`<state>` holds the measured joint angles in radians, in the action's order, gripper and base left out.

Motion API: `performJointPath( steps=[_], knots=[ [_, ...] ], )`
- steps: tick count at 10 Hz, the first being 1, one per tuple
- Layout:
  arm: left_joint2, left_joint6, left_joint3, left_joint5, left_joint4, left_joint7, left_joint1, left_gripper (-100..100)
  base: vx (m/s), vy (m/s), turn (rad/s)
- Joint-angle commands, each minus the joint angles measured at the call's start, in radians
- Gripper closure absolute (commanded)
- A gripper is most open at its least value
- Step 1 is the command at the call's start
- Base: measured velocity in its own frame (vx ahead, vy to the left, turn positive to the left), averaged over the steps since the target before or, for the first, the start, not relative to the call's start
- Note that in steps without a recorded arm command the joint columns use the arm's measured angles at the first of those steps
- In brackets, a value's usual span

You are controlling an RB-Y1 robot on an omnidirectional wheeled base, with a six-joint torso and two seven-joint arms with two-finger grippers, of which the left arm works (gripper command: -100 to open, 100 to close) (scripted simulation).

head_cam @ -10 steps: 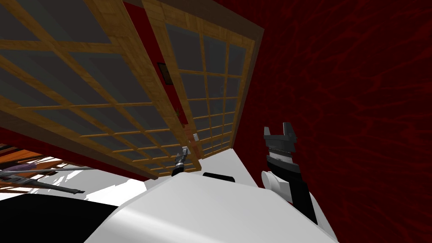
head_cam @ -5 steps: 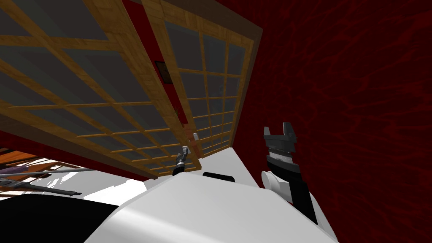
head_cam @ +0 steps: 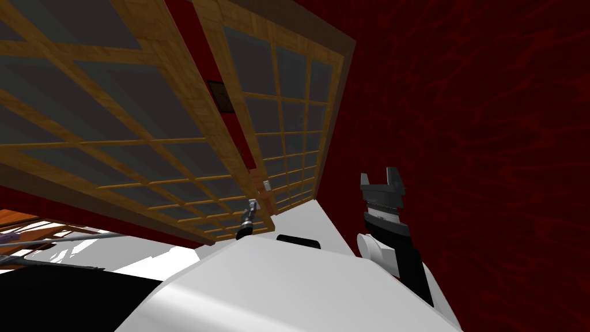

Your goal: Pull the door open

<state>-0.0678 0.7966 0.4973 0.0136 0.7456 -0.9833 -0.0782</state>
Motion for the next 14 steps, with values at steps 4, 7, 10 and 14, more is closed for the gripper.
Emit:
performJointPath(
  steps=[4, 7, 10, 14],
  knots=[
    [-0.018, 0.003, 0.000, -0.023, -0.016, 0.102, 0.002, 100, -0.042, 0.008, -0.036],
    [-0.022, 0.005, -0.011, -0.036, -0.021, 0.173, 0.007, 100, -0.042, 0.011, -0.041],
    [-0.025, 0.007, -0.023, -0.050, -0.026, 0.250, 0.014, 100, -0.050, 0.005, -0.054],
    [-0.031, 0.010, -0.041, -0.072, -0.034, 0.363, 0.024, 100, -0.048, 0.006, -0.044]
  ],
)
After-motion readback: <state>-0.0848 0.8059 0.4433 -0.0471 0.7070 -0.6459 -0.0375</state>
